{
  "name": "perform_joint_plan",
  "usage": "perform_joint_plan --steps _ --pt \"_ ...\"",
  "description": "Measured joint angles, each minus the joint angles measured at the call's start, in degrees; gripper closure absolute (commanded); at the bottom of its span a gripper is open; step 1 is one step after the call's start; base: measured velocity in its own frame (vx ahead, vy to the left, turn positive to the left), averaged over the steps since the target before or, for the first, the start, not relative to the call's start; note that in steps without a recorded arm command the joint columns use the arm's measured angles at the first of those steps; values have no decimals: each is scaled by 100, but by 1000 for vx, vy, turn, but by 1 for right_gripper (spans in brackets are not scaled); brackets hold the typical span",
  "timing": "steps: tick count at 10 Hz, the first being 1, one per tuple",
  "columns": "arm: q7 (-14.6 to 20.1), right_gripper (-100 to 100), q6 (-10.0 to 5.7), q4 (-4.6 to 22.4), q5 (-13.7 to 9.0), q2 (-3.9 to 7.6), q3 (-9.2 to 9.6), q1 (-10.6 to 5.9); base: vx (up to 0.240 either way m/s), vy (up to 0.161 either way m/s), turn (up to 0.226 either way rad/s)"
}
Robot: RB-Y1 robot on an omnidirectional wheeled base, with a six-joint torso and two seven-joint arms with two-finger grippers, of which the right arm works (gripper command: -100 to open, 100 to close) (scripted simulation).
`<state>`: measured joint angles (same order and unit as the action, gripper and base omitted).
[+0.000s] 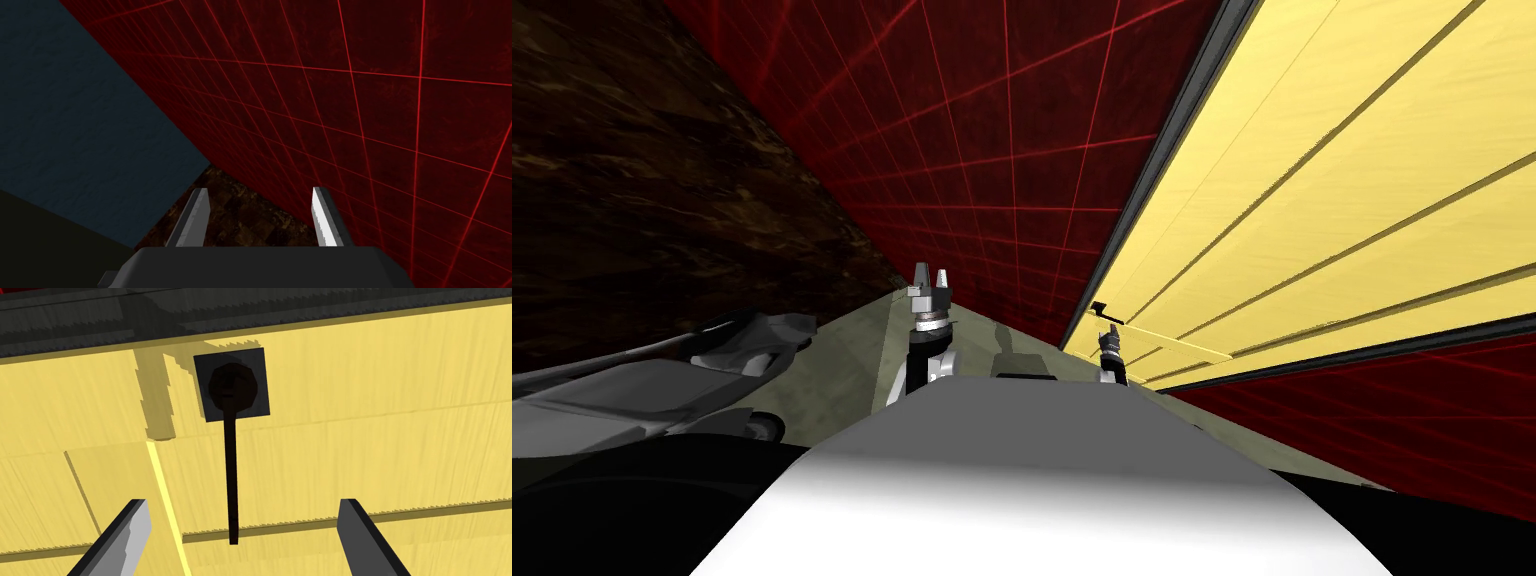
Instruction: Pull the door open
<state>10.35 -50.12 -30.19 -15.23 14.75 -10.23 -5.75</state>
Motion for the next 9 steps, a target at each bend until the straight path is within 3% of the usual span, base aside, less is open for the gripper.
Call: perform_joint_plan --steps 5,6,9 --pt "2 -100 -26 9 -47 24 -66 53 172 -79 38" --pt "1 100 -23 3 -49 26 -68 53 -7 6 -9" --pt "1 100 -24 14 -55 33 -77 59 -25 12 -7"
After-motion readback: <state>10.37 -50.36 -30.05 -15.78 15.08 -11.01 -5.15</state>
